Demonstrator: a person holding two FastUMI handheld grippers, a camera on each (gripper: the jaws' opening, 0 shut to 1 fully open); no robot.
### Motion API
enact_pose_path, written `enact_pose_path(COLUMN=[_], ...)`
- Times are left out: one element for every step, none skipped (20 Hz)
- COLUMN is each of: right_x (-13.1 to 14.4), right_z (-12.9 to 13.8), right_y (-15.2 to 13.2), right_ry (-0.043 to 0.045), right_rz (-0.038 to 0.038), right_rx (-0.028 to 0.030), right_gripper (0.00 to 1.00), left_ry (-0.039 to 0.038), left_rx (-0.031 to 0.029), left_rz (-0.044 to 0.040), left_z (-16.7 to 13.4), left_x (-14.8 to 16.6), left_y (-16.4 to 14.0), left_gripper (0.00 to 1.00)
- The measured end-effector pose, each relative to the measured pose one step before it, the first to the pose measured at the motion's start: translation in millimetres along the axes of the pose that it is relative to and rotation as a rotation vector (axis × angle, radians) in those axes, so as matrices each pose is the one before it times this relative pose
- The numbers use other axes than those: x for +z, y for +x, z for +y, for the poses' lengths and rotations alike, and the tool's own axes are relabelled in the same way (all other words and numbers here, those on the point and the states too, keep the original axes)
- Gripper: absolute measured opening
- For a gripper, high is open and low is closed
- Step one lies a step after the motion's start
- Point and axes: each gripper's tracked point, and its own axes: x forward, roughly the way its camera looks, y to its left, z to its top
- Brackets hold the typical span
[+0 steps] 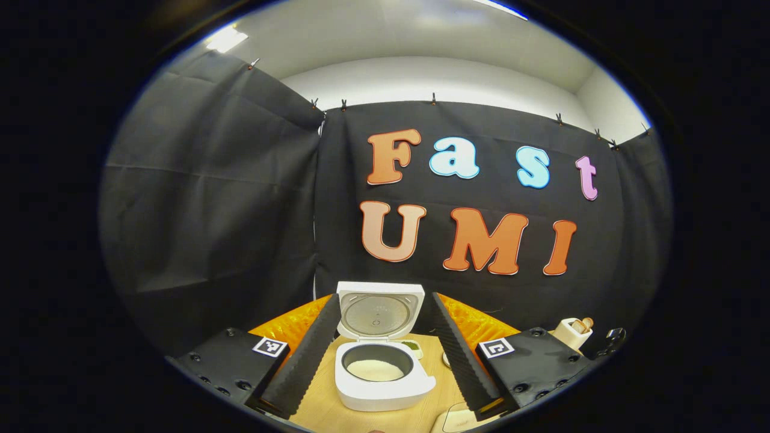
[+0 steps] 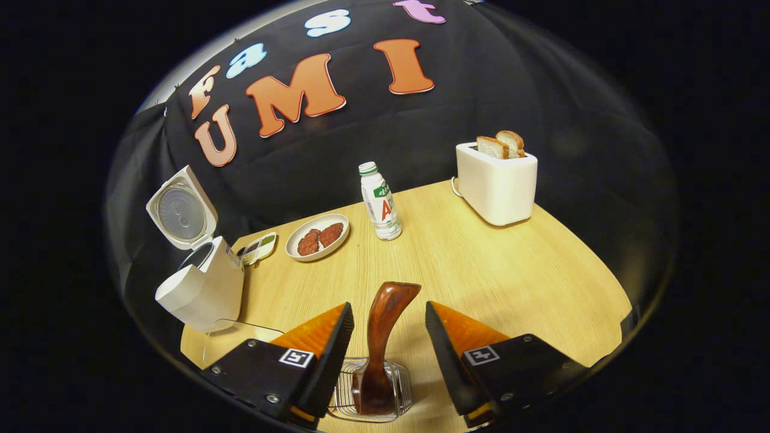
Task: Close the left gripper, press the button to open the rice cooker; take a wooden spoon from the chopstick holder with the right hand, scoop a spoonful of rice and pour it into the rice cooker, then put the wooden spoon back into the chopstick holder.
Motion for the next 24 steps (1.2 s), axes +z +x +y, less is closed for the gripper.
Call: enact_pose_path(right_x=[-2.38, -5.45, -1.95, -3.38, -1.84, -2.82, 0.9, -0.14, 2.33, 3.01, 3.11, 0.44, 1.63, 3.18, 2.5, 0.86, 2.58, 4.24, 6.8, 6.14, 7.71, 9.89, 10.54, 8.15], right_z=[0.65, -0.58, -0.44, 0.75, 3.99, 3.05, 1.53, 0.7, 1.23, 2.38, 0.69, 0.71, -0.01, 1.2, 1.69, 2.71, 1.79, 1.09, 1.39, 3.22, 3.0, 2.97, 1.29, 1.77], right_y=[4.44, 3.28, 3.18, 2.67, 3.84, -0.67, 0.13, -2.48, -0.81, -2.41, -1.44, -1.13, -2.11, -3.0, -3.46, -4.82, -5.43, -5.0, -6.48, -8.21, -6.6, -7.35, -5.35, -5.58], right_ry=[0.00069, 0.00066, 0.00084, 0.00886, 0.01922, 0.0222, 0.021, 0.00804, 0.00363, 0.00396, -0.00238, -0.00543, -0.00479, -0.0031, -0.01733, -0.01657, -0.00909, -0.00568, -0.00652, -0.01345, -0.01208, -0.00749, -0.00034, 0.00564], right_rz=[0.02062, 0.02355, 0.01718, 0.02122, 0.01717, 0.01979, -0.00098, 0.00406, -0.00977, -0.0175, -0.01527, -0.00486, -0.00422, -0.00805, -0.00558, -0.00319, -0.00561, -0.01304, -0.02364, -0.02624, -0.02705, -0.03857, -0.0334, -0.02844], right_rx=[0.0011, 0.00023, -0.00189, 0.00492, 0.01222, 0.00862, -0.00006, 0.00106, 0.00324, 0.00418, -0.00288, -0.0069, -0.00936, -0.00578, -0.0023, -0.00054, -0.00989, -0.01239, -0.0128, -0.00661, -0.00437, -0.00939, -0.01371, -0.01109], right_gripper=[0.72, 0.65, 0.6, 0.52, 0.47, 0.37, 0.3, 0.23, 0.21, 0.17, 0.14, 0.1, 0.08, 0.02, 0.02, 0.02, 0.02, 0.02, 0.02, 0.02, 0.02, 0.01, 0.01, 0.02], left_ry=[0.00213, 0.00099, 0.00046, 0.00208, 0.00519, 0.00719, 0.00469, 0.00277, -0.00022, -0.0001, -0.00034, -0.00203, -0.00416, -0.00454, -0.003, -0.00163, -0.00132, -0.00212, -0.00042, -0.00095, -0.00546, -0.00734, -0.00367, 0.00169], left_rx=[0.00531, 0.00455, 0.00398, 0.00355, 0.00158, 0.00181, 0.00557, 0.00519, 0.00238, -0.00019, 0.0016, -0.00168, -0.00501, -0.006, -0.00749, -0.00985, -0.01015, -0.0114, -0.0155, -0.01319, -0.01073, -0.0139, -0.02011, -0.01717], left_rz=[0.00313, 0.00249, 0.00006, -0.00055, -0.00009, -0.00461, -0.00279, -0.00063, 0.0005, 0.00217, 0.00278, 0.00242, 0.00032, -0.00023, -0.00322, -0.0043, -0.00195, 0.00622, 0.01199, 0.00746, 0.00477, 0.01144, 0.00572, -0.00163], left_z=[1.49, 1.29, -0.07, 0.53, 1.07, 1.28, 2.21, 0.91, 0.62, 0.24, 0.31, 0.04, -0.29, 0.56, 0.14, -0.48, 0.1, 0.59, 0.76, 0.29, 2.26, 1.96, 0.27, 2.91], left_x=[-0.45, -1.69, -0.06, -0.41, 0.28, 0.25, 1.41, 0.0, 0.93, -0.89, -0.45, -1.61, -0.06, 0.4, -0.15, 0.69, 0.34, -1.9, -2.48, -2.96, 0.35, -1.87, -0.17, 0.92], left_y=[0.15, -1.2, 1.2, -0.46, 0.35, -0.36, -0.42, 0.06, 0.39, 1.73, 0.27, 0.9, 0.29, 0.65, -0.18, 0.32, 2.21, 3.56, 3.14, 5.02, 4.48, 2.72, 2.03, 0.42], left_gripper=[1.0, 1.0, 1.0, 1.0, 1.0, 1.0, 1.0, 1.0, 1.0, 1.0, 1.0, 1.0, 1.0, 1.0, 1.0, 1.0, 1.0, 1.0, 1.0, 1.0, 1.0, 1.0, 1.0, 1.0])
